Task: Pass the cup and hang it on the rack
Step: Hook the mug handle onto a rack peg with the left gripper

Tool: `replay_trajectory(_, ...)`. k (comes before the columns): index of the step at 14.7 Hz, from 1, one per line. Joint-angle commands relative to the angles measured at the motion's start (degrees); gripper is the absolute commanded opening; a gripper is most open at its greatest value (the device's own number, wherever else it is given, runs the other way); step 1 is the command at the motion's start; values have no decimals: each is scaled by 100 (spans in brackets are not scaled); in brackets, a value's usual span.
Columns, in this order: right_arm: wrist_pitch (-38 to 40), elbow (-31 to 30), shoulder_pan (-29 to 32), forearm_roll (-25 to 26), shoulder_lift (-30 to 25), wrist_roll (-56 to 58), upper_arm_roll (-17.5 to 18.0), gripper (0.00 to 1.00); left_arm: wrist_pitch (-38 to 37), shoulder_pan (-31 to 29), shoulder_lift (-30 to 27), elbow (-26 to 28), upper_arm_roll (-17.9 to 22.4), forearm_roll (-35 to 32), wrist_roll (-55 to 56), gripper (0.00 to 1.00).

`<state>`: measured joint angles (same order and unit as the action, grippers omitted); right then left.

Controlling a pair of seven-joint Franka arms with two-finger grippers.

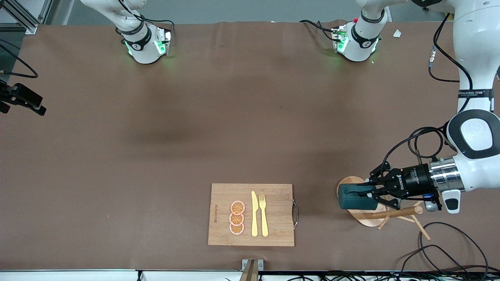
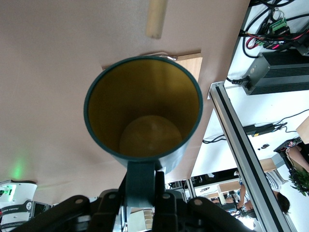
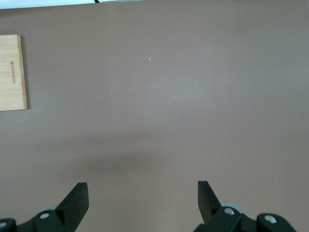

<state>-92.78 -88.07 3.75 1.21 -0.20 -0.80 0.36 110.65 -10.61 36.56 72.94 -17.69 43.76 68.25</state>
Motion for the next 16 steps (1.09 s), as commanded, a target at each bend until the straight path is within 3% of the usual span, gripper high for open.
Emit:
replay_trajectory(1,6,-78,135,-95,-129,71,87,100,-297,-231,0,-8,-41,255,-346,4)
replay_trajectory(16,6,-78,135,-95,-129,71,87,100,-896,-803,219,-17,-41,721,-1366,5)
